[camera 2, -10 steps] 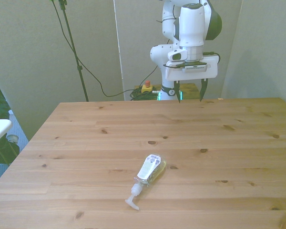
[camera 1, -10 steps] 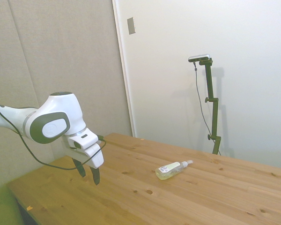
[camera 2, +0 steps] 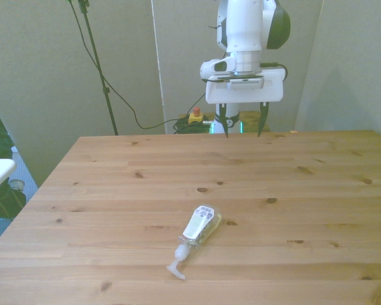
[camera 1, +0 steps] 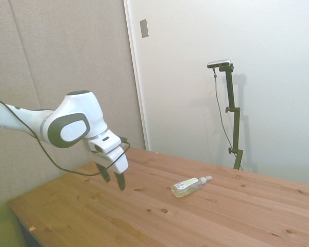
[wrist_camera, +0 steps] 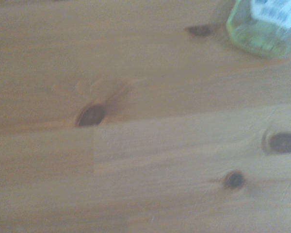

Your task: Stand the sanitizer

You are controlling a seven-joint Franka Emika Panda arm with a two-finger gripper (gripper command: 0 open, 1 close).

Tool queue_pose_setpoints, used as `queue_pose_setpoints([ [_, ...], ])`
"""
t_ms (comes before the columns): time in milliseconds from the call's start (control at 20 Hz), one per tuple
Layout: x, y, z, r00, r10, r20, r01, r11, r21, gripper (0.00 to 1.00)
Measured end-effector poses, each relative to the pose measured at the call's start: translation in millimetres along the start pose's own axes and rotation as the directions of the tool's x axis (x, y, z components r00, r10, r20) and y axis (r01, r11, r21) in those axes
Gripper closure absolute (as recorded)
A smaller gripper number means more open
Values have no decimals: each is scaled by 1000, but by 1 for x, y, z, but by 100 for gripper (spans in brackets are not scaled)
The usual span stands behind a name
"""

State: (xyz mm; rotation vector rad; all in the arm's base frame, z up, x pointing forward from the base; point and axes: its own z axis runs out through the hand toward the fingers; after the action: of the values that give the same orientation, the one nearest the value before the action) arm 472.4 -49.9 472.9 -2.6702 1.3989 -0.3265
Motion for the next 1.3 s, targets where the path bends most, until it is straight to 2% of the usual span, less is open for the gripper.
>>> queue_pose_setpoints([
  [250, 77, -19, 12, 995, 84, -46, -84, 996, 6, 0],
  [300, 114, -43, 35, 990, 123, -64, -123, 992, 8, 0],
  [500, 135, -56, 31, 977, 160, -138, -152, 986, 69, 0],
  [750, 181, -81, 67, 948, 236, -215, -209, 968, 142, 0],
  [1000, 218, -101, 105, 932, 263, -248, -234, 962, 137, 0],
  [1300, 235, -112, 142, 935, 264, -238, -248, 964, 98, 0],
])
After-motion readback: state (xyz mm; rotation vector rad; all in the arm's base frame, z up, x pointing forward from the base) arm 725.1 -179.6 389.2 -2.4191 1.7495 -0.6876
